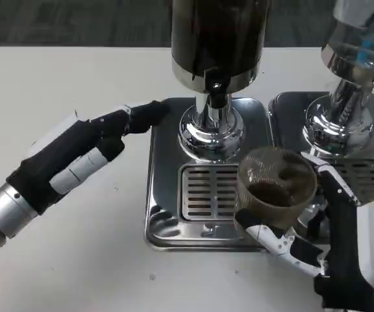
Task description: Grasp the cup under the faucet to collect the drink, then remove the cup.
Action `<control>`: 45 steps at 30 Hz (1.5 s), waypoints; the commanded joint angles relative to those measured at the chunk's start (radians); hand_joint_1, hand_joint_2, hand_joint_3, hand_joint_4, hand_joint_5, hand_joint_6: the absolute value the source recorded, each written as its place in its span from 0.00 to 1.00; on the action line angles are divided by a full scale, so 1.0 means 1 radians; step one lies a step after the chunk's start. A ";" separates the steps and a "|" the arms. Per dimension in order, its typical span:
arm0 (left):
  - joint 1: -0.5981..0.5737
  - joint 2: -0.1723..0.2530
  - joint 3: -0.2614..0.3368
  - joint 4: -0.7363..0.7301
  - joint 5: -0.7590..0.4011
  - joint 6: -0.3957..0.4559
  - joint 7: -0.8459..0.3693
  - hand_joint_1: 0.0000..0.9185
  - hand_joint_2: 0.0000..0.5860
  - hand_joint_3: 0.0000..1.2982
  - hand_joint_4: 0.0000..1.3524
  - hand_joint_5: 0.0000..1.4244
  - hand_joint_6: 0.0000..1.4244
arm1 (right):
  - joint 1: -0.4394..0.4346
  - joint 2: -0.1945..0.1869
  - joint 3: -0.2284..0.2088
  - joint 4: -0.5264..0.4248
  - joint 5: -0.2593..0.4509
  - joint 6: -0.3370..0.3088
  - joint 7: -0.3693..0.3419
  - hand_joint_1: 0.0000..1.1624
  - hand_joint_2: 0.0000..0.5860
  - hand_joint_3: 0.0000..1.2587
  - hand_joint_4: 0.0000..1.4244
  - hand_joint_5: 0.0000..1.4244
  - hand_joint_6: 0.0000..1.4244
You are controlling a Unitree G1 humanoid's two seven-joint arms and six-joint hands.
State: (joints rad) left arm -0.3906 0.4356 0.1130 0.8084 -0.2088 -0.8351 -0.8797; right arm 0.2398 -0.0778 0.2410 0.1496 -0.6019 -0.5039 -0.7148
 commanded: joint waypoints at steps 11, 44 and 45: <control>0.143 0.134 -0.065 -0.238 -0.017 -0.183 -0.057 0.00 0.13 0.09 0.00 0.00 0.04 | 0.125 -0.022 -0.054 -0.255 0.034 -0.043 0.113 0.65 0.34 0.54 0.57 0.70 0.92; 0.359 0.386 -0.133 -0.540 -0.261 -0.371 -0.152 0.00 0.17 0.06 0.00 0.00 0.03 | 0.340 -0.017 -0.118 -0.506 0.087 -0.102 0.288 0.65 0.34 0.57 0.59 0.72 0.94; 0.364 0.389 -0.134 -0.545 -0.266 -0.375 -0.153 0.00 0.17 0.06 0.00 0.00 0.03 | 0.345 -0.016 -0.120 -0.509 0.087 -0.103 0.289 0.65 0.34 0.57 0.59 0.72 0.95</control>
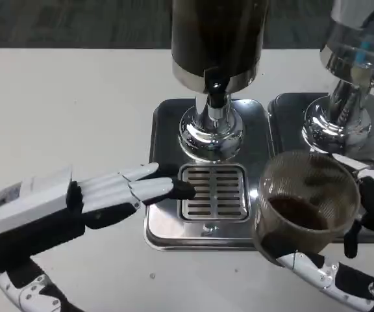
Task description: Grasp the cup under the faucet to collect the drink, then remove the cup.
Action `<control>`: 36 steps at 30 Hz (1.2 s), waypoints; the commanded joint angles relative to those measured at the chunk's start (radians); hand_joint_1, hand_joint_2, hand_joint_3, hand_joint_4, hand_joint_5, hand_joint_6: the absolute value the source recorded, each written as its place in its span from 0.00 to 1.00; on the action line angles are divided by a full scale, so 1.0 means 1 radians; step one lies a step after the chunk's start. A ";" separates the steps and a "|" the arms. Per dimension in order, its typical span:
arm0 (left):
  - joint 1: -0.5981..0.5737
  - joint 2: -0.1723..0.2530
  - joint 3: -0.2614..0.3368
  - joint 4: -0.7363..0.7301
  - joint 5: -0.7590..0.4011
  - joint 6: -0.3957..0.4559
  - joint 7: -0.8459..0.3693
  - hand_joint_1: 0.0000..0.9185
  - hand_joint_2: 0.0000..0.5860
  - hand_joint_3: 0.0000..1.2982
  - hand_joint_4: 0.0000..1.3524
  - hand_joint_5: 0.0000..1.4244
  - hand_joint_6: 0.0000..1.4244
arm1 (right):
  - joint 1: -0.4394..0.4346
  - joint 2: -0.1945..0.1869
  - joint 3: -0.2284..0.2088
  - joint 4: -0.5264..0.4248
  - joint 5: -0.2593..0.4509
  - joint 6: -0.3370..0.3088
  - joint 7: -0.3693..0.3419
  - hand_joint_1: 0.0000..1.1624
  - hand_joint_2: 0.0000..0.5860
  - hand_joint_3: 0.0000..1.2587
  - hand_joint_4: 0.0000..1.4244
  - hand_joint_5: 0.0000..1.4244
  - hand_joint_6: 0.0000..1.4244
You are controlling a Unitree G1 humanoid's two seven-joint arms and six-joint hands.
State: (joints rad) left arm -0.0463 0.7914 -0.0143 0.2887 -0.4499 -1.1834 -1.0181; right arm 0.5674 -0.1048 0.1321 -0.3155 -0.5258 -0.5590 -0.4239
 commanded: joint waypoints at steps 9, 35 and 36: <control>0.038 0.048 -0.004 -0.039 -0.041 -0.034 -0.009 0.00 0.18 0.06 0.00 0.00 0.03 | 0.047 0.026 -0.017 -0.063 0.012 -0.062 0.011 0.65 0.34 0.57 0.59 0.72 0.95; 0.019 0.060 0.009 -0.023 0.010 -0.097 0.013 0.00 0.18 0.09 0.00 0.00 0.00 | 0.041 0.036 -0.030 -0.059 0.028 -0.068 0.027 0.65 0.34 0.58 0.60 0.73 0.95; 0.017 0.062 0.009 -0.021 0.015 -0.102 0.014 0.00 0.18 0.09 0.00 0.00 0.00 | 0.042 0.037 -0.031 -0.059 0.028 -0.068 0.028 0.65 0.34 0.58 0.60 0.73 0.95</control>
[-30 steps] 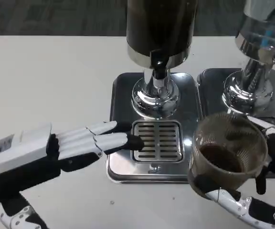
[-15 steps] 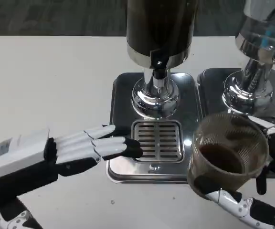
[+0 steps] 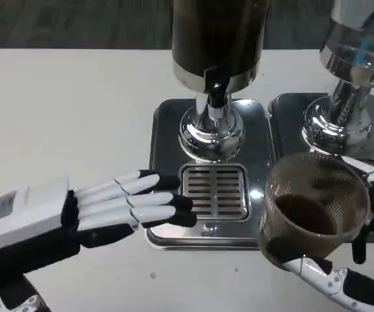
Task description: Grasp the cup under the faucet to collect the drink, then remove the cup.
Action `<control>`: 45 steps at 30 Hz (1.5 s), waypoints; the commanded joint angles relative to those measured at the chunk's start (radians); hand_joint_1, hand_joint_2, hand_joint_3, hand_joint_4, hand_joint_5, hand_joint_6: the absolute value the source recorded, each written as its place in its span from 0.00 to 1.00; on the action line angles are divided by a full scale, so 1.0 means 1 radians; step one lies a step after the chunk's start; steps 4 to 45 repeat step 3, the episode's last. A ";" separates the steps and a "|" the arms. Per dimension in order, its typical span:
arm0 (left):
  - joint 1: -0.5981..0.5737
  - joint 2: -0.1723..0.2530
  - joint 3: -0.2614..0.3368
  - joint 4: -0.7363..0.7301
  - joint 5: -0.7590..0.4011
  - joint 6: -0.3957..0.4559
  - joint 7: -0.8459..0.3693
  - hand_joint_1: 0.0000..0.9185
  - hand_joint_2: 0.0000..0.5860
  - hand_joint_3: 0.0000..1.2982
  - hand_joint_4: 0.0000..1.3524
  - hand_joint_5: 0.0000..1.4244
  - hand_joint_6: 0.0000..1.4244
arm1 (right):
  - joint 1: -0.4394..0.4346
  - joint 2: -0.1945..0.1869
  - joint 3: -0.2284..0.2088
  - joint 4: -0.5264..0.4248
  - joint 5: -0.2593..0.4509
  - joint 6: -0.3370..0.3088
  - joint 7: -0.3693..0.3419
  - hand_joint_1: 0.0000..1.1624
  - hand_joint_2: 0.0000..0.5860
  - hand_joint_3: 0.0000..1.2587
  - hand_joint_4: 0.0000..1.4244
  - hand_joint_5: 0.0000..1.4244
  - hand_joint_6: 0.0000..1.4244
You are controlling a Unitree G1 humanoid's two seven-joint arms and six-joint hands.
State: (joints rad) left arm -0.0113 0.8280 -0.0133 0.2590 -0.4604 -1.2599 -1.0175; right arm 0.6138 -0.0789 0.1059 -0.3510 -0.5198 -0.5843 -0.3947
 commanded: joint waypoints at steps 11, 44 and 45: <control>-0.021 0.030 0.006 0.012 0.036 -0.036 0.020 0.00 0.18 0.10 0.00 0.00 0.00 | -0.004 0.012 -0.005 -0.024 0.022 -0.044 -0.001 0.65 0.34 0.59 0.60 0.73 0.95; -0.021 0.030 0.006 0.012 0.036 -0.036 0.020 0.00 0.18 0.10 0.00 0.00 0.00 | -0.004 0.012 -0.005 -0.024 0.022 -0.044 -0.001 0.65 0.34 0.59 0.60 0.73 0.95; -0.021 0.030 0.006 0.012 0.036 -0.036 0.020 0.00 0.18 0.10 0.00 0.00 0.00 | -0.004 0.012 -0.005 -0.024 0.022 -0.044 -0.001 0.65 0.34 0.59 0.60 0.73 0.95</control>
